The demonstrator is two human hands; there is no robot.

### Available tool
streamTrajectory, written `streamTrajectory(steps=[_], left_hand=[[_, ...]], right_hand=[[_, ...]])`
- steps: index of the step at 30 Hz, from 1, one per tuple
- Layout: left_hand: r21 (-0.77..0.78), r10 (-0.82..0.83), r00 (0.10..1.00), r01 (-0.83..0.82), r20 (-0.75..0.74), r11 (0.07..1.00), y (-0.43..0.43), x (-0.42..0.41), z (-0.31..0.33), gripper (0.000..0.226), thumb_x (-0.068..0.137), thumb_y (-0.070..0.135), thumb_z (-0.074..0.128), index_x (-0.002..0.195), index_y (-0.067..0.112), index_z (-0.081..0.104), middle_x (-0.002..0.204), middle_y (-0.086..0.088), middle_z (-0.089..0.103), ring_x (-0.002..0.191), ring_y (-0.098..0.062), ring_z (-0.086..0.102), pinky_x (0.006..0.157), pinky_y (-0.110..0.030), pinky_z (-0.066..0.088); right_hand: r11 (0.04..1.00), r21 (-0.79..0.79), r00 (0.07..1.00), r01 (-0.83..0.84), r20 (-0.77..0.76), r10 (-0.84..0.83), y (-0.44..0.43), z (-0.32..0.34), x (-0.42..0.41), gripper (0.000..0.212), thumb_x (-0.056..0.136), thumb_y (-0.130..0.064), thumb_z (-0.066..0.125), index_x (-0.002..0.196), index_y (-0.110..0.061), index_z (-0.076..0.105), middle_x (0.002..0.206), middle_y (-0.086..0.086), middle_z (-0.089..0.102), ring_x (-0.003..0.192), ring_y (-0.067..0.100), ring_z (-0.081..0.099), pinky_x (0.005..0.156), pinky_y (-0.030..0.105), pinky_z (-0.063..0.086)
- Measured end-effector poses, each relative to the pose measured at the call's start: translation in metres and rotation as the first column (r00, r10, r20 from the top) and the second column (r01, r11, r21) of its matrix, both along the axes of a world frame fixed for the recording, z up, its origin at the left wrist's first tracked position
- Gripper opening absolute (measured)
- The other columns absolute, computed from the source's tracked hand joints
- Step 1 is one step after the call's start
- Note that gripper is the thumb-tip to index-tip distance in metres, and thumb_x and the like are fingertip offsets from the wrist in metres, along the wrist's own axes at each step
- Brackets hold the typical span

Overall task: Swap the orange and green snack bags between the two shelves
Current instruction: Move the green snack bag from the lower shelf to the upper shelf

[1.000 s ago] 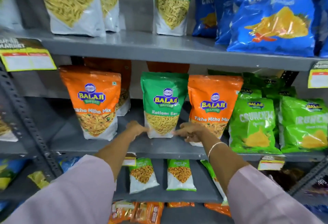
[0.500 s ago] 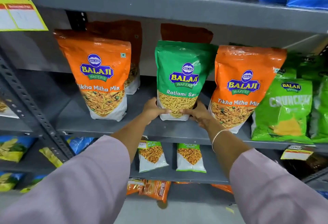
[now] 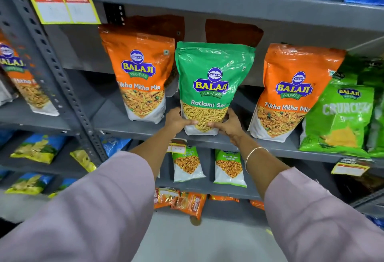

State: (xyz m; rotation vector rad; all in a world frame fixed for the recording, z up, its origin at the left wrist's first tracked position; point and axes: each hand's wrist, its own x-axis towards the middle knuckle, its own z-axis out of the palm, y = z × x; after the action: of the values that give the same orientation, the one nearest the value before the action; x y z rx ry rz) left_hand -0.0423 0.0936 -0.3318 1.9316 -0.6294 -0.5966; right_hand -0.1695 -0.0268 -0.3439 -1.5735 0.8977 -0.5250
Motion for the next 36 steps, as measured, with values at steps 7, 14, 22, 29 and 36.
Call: streamTrajectory(steps=[7, 14, 22, 29, 36], left_hand=[[-0.025, -0.021, 1.0, 0.021, -0.001, 0.999, 0.039, -0.035, 0.027, 0.054, 0.07, 0.013, 0.08, 0.117, -0.002, 0.059, 0.123, -0.018, 0.064, 0.116, -0.03, 0.059, 0.081, -0.025, 0.042], [-0.113, -0.031, 0.999, 0.029, -0.015, 0.993, 0.069, -0.07, 0.065, 0.055, 0.068, 0.013, 0.081, 0.115, -0.005, 0.057, 0.116, -0.016, 0.065, 0.108, -0.028, 0.06, 0.083, -0.034, 0.049], [-0.278, -0.13, 0.991, 0.123, -0.008, 0.953, 0.089, -0.095, 0.139, 0.049, 0.07, 0.007, 0.079, 0.115, 0.001, 0.06, 0.112, -0.013, 0.066, 0.097, -0.019, 0.059, 0.083, -0.029, 0.051], [-0.391, -0.186, 0.978, 0.21, 0.097, 0.896, 0.089, -0.101, 0.24, 0.037, 0.072, 0.008, 0.078, 0.106, 0.009, 0.065, 0.097, -0.004, 0.064, 0.062, -0.004, 0.064, 0.039, -0.003, 0.043], [-0.417, -0.156, 0.956, 0.251, 0.249, 0.874, 0.07, -0.095, 0.35, 0.085, 0.074, 0.018, 0.077, 0.14, -0.011, 0.032, 0.126, -0.018, 0.056, 0.074, -0.014, 0.051, 0.043, -0.017, 0.039]], right_hand=[[0.999, -0.048, 0.999, 0.013, 0.039, -0.011, 0.039, 0.016, -0.034, 0.065, 0.058, -0.013, 0.084, 0.111, -0.017, 0.046, 0.116, 0.015, 0.062, 0.112, 0.033, 0.058, 0.094, 0.054, 0.049], [0.992, -0.106, 0.992, 0.065, 0.111, -0.053, 0.073, 0.057, -0.069, 0.074, 0.059, -0.006, 0.083, 0.123, -0.004, 0.045, 0.121, 0.018, 0.061, 0.109, 0.033, 0.059, 0.092, 0.048, 0.051], [0.978, -0.207, 0.994, 0.013, 0.111, 0.01, 0.102, 0.163, -0.109, 0.067, 0.066, -0.005, 0.078, 0.124, -0.004, 0.047, 0.107, 0.006, 0.057, 0.097, 0.022, 0.057, 0.061, 0.028, 0.051], [0.923, -0.38, 0.99, 0.054, 0.14, 0.0, 0.104, 0.271, -0.129, 0.061, 0.067, -0.015, 0.079, 0.121, -0.007, 0.053, 0.107, 0.004, 0.058, 0.091, 0.015, 0.059, 0.07, 0.033, 0.053], [0.91, -0.406, 0.956, 0.083, 0.29, 0.043, 0.09, 0.365, -0.12, 0.06, 0.072, -0.009, 0.075, 0.126, -0.003, 0.048, 0.12, 0.012, 0.061, 0.1, 0.024, 0.062, 0.071, 0.029, 0.057]])
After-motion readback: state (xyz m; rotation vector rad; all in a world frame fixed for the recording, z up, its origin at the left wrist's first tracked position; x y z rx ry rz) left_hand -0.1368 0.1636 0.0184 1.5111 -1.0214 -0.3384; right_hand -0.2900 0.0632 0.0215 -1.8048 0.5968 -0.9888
